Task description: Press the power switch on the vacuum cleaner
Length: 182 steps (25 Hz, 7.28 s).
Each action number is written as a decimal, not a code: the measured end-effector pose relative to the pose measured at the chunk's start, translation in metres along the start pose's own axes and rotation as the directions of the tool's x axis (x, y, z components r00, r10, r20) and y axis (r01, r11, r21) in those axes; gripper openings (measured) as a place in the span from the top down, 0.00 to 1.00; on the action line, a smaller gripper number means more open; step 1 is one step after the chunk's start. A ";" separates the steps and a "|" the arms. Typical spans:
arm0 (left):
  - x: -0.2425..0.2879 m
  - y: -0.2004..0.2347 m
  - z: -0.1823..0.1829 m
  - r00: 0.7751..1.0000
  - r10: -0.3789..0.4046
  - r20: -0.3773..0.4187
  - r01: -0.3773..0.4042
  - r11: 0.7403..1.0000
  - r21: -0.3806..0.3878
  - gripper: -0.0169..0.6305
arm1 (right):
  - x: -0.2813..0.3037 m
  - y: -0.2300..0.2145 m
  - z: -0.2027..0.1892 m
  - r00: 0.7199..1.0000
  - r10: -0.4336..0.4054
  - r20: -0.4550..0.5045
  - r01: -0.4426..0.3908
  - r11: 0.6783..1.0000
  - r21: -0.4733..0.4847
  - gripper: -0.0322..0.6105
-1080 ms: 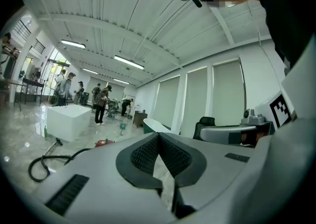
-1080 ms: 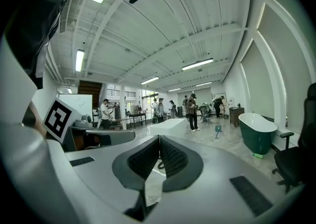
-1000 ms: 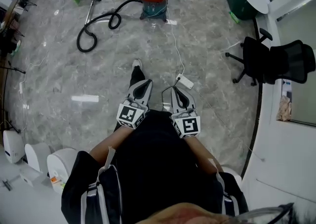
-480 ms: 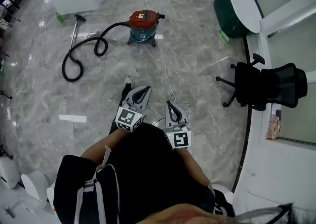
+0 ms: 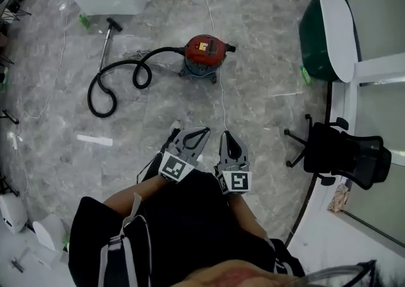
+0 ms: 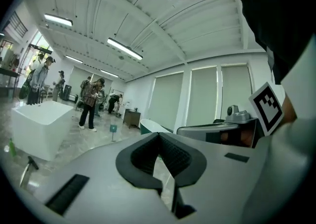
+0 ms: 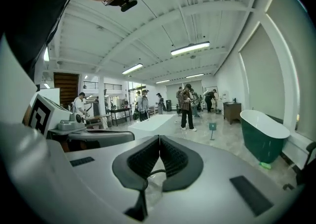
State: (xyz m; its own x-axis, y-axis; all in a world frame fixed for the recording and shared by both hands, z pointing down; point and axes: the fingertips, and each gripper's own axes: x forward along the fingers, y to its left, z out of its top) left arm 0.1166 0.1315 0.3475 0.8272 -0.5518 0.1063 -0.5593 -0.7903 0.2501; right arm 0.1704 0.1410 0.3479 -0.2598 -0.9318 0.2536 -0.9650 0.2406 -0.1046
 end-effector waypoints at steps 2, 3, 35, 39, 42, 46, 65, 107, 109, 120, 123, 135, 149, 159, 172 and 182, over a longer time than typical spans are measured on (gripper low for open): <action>0.012 0.023 0.014 1.000 0.023 0.021 -0.023 1.000 0.009 0.95 | 0.027 -0.007 0.013 1.000 -0.005 0.019 0.005 1.000 -0.010 0.92; 0.016 0.032 0.019 0.999 0.033 0.030 -0.033 0.999 0.018 0.95 | 0.037 -0.009 0.017 1.000 -0.005 0.028 0.005 1.000 -0.009 0.92; 0.075 0.136 0.048 0.934 0.332 0.135 -0.335 0.942 0.004 0.95 | 0.251 -0.035 0.062 0.942 0.335 -0.033 -0.331 0.904 -0.270 0.92; 0.075 0.155 0.039 0.928 0.346 0.138 -0.350 0.937 0.005 0.95 | 0.299 -0.039 0.046 0.933 0.352 -0.082 -0.358 0.875 -0.326 0.92; 0.085 0.158 0.033 0.914 0.382 0.137 -0.381 0.924 -0.037 0.95 | 0.333 -0.064 0.029 0.923 0.345 -0.169 -0.384 0.851 -0.358 0.92; 0.082 0.179 0.017 0.889 0.447 0.100 -0.441 0.894 -0.078 0.95 | 0.381 -0.077 0.003 0.908 0.340 -0.246 -0.414 0.819 -0.398 0.92; 0.074 0.227 -0.067 0.845 0.535 -0.004 -0.517 0.813 -0.269 0.95 | 0.552 -0.115 -0.199 0.793 0.220 -0.568 -0.506 0.756 -0.414 0.92; 0.112 0.258 -0.207 0.920 0.358 -0.162 -0.392 0.853 -0.344 0.95 | 0.680 -0.204 -0.420 0.620 0.026 -0.784 -0.638 0.598 -0.484 0.92; 0.114 0.259 -0.215 0.918 0.358 -0.173 -0.397 0.843 -0.364 0.95 | 0.683 -0.204 -0.424 0.614 0.023 -0.789 -0.643 0.594 -0.483 0.92; 0.108 0.257 -0.246 0.906 0.360 -0.224 -0.423 0.809 -0.408 0.95 | 0.698 -0.203 -0.436 0.580 0.006 -0.815 -0.676 0.562 -0.477 0.92; 0.107 0.258 -0.254 0.898 0.369 -0.238 -0.439 0.776 -0.452 0.95 | 0.700 -0.204 -0.439 0.586 -0.036 -0.809 -0.674 0.532 -0.512 0.92; 0.104 0.260 -0.265 0.901 0.373 -0.223 -0.434 0.779 -0.453 0.95 | 0.708 -0.202 -0.440 0.636 -0.027 -0.771 -0.656 0.508 -0.558 0.93; 0.099 0.228 -0.234 0.932 0.298 -0.207 -0.359 0.838 -0.411 0.95 | 0.640 -0.176 -0.391 0.634 0.104 -0.766 -0.584 0.714 -0.386 0.92; 0.084 0.216 -0.169 0.941 0.304 -0.150 -0.339 0.865 -0.370 0.95 | 0.491 -0.114 -0.302 0.749 0.253 -0.612 -0.490 0.834 -0.254 0.92; 0.063 0.236 -0.033 0.966 0.259 -0.017 -0.256 0.940 -0.223 0.95 | 0.321 -0.052 -0.105 0.879 0.239 -0.412 -0.317 0.939 -0.131 0.92; 0.060 0.211 0.047 0.985 0.165 0.044 -0.155 0.972 -0.176 0.95 | 0.236 0.006 0.042 0.966 0.220 -0.137 -0.238 0.962 -0.134 0.92</action>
State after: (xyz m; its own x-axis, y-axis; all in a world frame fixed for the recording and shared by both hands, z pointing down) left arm 0.0451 -0.0811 0.3614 0.7204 -0.6858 0.1035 -0.6623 -0.6358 0.3964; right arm 0.1051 -0.0889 0.3670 -0.4680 -0.8101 0.3532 -0.8715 0.4893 -0.0326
